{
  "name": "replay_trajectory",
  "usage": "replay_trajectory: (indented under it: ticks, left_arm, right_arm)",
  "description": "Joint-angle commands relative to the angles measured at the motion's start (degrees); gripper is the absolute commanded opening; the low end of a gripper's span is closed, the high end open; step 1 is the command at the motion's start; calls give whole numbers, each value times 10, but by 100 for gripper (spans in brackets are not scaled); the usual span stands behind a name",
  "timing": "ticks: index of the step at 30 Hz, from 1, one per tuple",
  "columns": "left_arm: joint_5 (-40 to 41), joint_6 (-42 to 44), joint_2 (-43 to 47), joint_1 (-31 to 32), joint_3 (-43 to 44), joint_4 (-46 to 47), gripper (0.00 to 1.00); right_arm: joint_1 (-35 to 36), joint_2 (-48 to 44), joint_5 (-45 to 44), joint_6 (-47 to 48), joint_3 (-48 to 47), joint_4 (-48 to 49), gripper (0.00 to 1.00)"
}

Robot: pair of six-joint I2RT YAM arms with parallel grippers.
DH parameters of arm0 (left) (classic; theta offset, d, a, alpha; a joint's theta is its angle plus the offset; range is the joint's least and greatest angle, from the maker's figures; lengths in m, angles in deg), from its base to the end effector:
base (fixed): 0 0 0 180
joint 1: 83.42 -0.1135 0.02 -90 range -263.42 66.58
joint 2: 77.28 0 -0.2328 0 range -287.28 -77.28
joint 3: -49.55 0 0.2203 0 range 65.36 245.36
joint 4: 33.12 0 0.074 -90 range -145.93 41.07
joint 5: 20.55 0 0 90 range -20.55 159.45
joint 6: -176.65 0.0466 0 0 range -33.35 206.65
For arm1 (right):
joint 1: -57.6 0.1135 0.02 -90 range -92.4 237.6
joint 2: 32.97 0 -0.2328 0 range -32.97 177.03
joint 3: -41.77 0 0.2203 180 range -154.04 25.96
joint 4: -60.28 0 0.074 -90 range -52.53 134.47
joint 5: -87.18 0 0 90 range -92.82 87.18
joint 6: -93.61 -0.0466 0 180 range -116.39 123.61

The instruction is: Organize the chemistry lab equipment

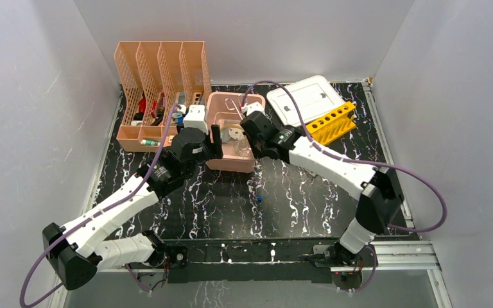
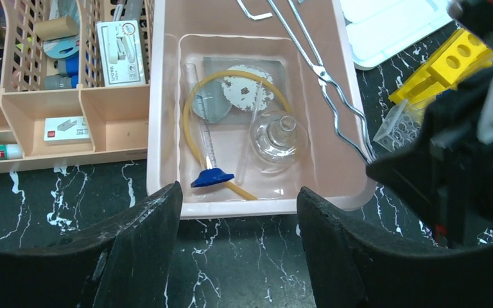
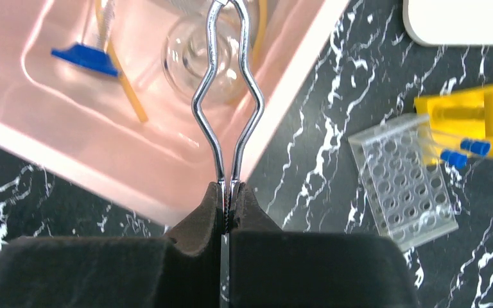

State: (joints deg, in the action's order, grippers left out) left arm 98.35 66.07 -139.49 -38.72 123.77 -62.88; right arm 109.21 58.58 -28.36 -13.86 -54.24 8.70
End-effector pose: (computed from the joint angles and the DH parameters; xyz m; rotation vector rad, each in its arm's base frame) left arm 0.1838 -0.1502 0.3303 0.0455 1.8525 -0.3218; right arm 0.2175 0.2422 0.2783 -0.4764 2.2445 0.0822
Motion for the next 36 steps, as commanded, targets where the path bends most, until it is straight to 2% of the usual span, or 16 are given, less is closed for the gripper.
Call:
replay_trajectory:
  ticks: [1,12,23,30,36]
  left_arm:
    - [22,4,35,-5,-7,-17,64]
    - [65,22,89,-18,-28,-42,64]
    - [66,30,100,-26,-40,-32,64]
    - [64,30,108,-27,-50,-17,64]
    - [57,30,105,-28,-45,-20,64]
  right_arm:
    - [-22,42,34,37,-81,53,0]
    - [-37,158,107,63,-198,11,0]
    - [-48,222,127,68,-247,-41,0]
    - [-56,177,116,70,-198,-48,0]
    - [-63,191,124,69,-190,-43,0]
